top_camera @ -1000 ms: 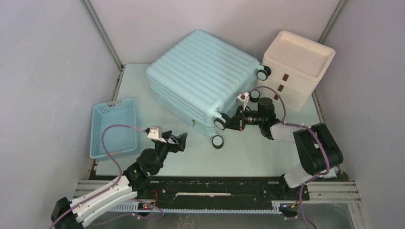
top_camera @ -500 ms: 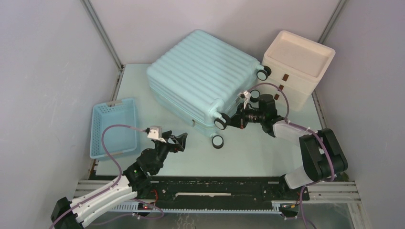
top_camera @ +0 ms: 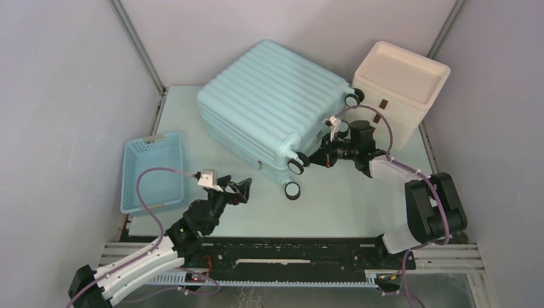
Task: Open, take out, and arrange the luggage
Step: Unzip the luggage at the center of the board.
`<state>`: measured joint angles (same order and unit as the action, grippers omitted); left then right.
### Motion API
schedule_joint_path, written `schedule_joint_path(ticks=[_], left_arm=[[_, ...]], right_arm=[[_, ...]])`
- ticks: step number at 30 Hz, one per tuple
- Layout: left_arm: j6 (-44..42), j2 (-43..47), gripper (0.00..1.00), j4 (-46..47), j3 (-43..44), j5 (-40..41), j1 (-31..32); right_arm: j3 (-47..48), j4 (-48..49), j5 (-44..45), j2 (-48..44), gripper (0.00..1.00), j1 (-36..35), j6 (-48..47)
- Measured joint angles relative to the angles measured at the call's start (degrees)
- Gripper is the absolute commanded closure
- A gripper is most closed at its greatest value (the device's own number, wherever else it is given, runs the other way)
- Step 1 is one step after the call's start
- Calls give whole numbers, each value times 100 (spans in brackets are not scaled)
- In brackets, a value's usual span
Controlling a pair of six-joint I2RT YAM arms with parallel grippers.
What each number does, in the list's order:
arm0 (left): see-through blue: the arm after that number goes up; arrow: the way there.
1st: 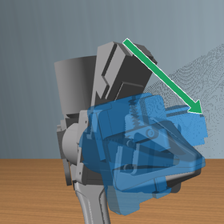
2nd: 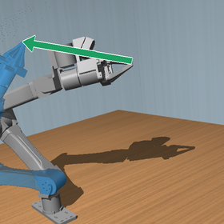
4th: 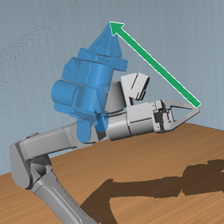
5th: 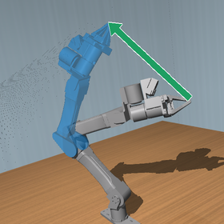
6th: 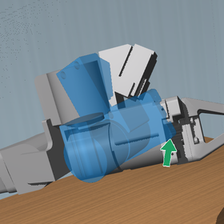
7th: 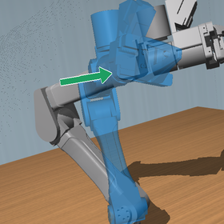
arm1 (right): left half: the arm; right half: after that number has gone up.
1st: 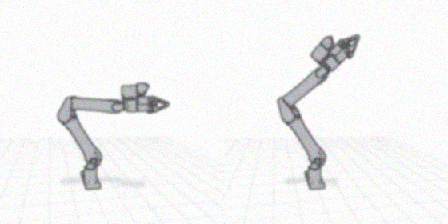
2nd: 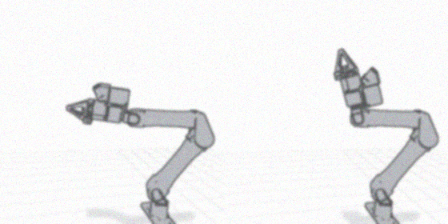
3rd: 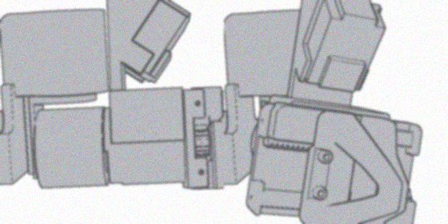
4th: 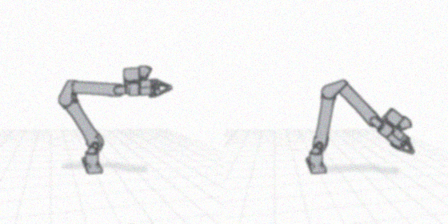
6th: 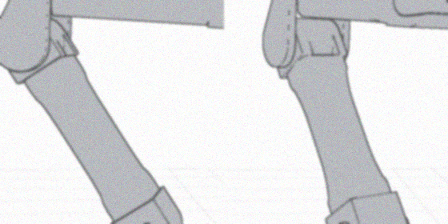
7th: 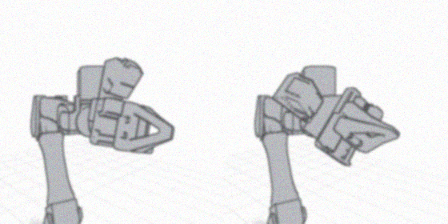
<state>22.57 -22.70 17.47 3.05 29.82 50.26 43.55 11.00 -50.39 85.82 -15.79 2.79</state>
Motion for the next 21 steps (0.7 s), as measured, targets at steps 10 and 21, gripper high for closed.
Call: schedule_joint_path(ticks=[10,21], left_arm=[[11,66,13,37,0,-2,0],[15,61,13,79,0,-4,0]], right_arm=[[369,-581,328,55,100,398,-59],[848,-1156,892,205,100,479,-678]])
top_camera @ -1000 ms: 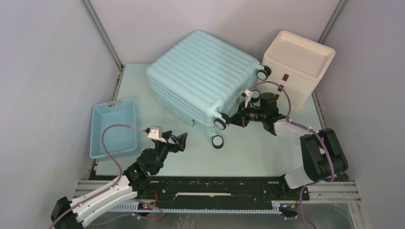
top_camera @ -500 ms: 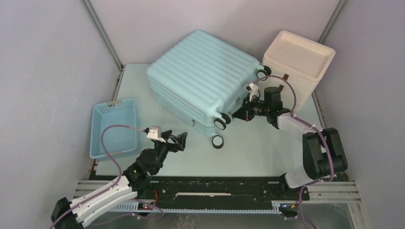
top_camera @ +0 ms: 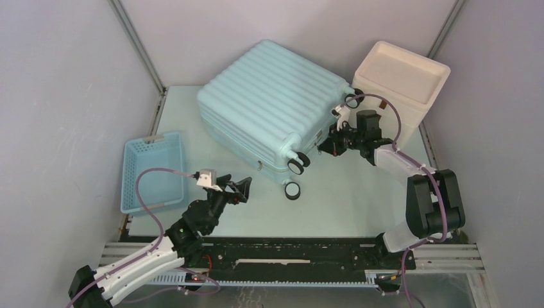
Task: Open, take out, and arrange the luggage
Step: Unzip the luggage at the center of the board.
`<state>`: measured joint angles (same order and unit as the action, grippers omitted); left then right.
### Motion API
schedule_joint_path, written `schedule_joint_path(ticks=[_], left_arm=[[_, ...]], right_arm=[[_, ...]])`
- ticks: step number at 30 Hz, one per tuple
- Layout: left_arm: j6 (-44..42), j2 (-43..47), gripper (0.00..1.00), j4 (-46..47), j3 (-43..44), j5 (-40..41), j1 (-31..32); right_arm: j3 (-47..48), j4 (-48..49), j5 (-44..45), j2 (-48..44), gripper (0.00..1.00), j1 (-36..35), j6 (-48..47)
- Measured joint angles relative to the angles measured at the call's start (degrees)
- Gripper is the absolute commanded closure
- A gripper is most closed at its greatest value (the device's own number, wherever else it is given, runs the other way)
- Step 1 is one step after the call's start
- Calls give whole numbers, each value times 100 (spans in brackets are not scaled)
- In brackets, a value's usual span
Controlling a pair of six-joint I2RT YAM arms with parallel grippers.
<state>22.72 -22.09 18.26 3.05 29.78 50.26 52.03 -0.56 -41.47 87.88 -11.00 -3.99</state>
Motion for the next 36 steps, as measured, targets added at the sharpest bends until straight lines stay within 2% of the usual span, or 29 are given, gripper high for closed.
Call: schedule_joint_path(ticks=[10,25,36], left_arm=[[28,2,13,52,0,-17,0],[31,129,13,57,0,-39,0],[31,-22,13,63,0,-44,0]], right_arm=[[98,-129,629,-2,100,-9,-579],[133,662,2312,138,100,7,-876],[380,874,2634,444,100,190,-955]])
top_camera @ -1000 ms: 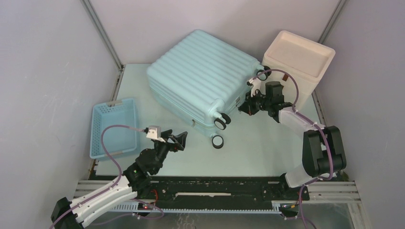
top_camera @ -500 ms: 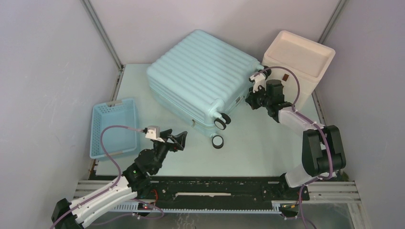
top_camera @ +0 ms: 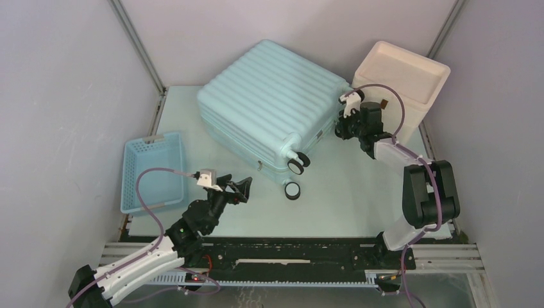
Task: Open, take out, and arrange the luggage
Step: Unzip the luggage at the center of the board, then adjust the luggage at the center of the board.
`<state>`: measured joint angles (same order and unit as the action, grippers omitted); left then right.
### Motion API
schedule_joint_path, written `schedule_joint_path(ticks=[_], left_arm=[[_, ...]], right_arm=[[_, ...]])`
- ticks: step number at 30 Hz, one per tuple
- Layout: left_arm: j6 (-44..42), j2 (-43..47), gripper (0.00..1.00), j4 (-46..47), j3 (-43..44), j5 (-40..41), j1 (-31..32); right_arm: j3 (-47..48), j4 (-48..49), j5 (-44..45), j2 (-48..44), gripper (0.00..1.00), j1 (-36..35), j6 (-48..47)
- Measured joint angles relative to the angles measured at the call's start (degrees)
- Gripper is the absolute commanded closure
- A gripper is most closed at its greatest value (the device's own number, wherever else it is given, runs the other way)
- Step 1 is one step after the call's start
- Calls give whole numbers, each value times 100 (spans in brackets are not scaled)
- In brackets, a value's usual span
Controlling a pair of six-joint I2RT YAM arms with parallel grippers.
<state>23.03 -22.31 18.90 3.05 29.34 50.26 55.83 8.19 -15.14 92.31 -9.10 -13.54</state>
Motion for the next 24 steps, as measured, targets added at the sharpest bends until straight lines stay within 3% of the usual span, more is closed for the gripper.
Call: schedule_joint_path(ticks=[8,14,24], left_arm=[[0,-55,13,9,0,-2,0],[0,-52,13,9,0,-2,0],[0,37,13,11,0,-2,0]], right_arm=[[107,-2,-221,98,96,188,0],[151,-151,-586,76,64,358,-79],[162,-1401,-2166,-741,40,649,-734]])
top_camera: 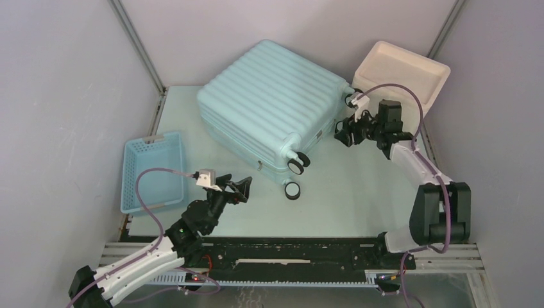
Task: Open, take out, and arrange the luggage
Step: Adjust the luggage at the center of the board.
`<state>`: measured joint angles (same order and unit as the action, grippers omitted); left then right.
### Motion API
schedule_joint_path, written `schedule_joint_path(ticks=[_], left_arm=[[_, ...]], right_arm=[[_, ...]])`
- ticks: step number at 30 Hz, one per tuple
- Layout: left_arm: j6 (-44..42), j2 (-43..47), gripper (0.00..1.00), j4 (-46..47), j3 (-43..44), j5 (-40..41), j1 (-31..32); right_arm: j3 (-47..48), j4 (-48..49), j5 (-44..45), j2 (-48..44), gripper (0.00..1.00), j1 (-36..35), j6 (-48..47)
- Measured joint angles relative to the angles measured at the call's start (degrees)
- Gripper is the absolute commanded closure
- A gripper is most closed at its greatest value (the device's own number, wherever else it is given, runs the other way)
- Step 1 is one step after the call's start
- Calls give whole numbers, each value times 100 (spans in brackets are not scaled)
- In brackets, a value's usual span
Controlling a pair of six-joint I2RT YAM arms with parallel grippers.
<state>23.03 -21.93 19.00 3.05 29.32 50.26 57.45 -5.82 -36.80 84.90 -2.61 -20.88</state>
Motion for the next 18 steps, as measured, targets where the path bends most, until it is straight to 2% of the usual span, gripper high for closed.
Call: schedule_joint_path(ticks=[18], left_arm=[[2,74,12,0,0,0,0]], right_arm=[[0,-1683,-1878,-1838,32,0,-470]])
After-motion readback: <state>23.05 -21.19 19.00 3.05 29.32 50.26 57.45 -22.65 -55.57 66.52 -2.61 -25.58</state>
